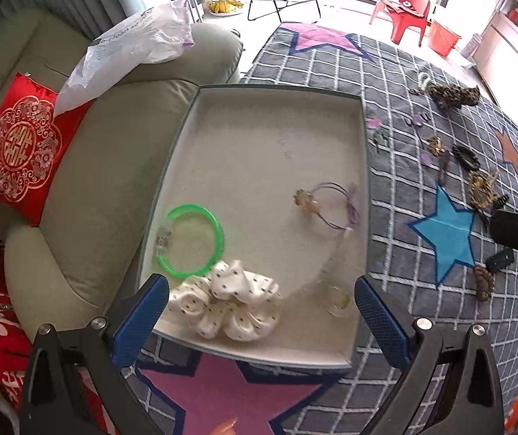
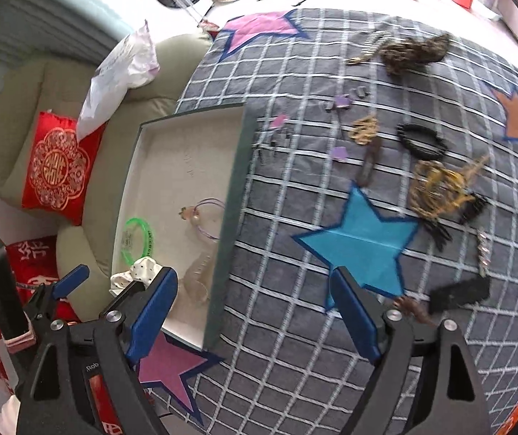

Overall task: Organize jewelry
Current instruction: 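Move both open tools back toward the black clips and brown coil tie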

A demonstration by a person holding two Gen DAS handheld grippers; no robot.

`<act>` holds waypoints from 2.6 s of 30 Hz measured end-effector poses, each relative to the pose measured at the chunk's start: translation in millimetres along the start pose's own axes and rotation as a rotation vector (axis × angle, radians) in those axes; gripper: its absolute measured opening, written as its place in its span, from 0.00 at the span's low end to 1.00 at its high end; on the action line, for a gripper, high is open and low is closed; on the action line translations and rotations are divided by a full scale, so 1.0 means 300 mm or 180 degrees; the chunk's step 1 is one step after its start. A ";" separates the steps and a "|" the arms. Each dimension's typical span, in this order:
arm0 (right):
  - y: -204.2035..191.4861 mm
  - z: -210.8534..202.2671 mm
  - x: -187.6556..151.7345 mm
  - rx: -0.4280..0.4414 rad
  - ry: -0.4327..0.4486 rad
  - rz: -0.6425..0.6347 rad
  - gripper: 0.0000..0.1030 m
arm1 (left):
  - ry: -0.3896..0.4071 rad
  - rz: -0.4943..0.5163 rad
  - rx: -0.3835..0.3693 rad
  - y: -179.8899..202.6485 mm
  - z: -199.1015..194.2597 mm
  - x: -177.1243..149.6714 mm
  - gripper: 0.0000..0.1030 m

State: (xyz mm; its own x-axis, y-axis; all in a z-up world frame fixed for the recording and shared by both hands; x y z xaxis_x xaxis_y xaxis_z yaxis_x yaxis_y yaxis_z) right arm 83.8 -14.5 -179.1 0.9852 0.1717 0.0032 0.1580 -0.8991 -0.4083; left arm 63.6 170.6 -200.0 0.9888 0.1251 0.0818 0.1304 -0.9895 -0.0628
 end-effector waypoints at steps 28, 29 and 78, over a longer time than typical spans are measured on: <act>0.643 -0.097 -0.370 -0.0212 -0.0089 0.1123 1.00 | -0.0198 0.0939 -0.0050 0.500 -0.041 -0.088 1.00; 0.654 -0.099 -0.368 -0.0225 -0.0085 0.1126 1.00 | -0.0202 0.0935 -0.0060 0.512 -0.038 -0.083 1.00; 0.679 0.127 0.052 -0.1068 -0.0232 0.0199 0.69 | -0.0550 0.1022 -0.0280 0.910 0.269 -0.084 0.69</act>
State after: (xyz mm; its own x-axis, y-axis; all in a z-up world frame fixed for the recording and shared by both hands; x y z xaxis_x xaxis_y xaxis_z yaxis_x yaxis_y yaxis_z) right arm 128.6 -179.7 -297.1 0.9881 0.1296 -0.0824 0.1228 -0.9890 -0.0829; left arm 80.3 -96.9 -299.5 0.9770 -0.1896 -0.0977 -0.1877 -0.9818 0.0282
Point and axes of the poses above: each gripper's, at about its wrist camera, not at the fingertips, and z roughly the way its jaws point, y to its right, x to its top, the point moved 7 cm from there along z, roughly the way its jaws point, and after that the axes turned 11 degrees about -y, right-handed, at the moved point
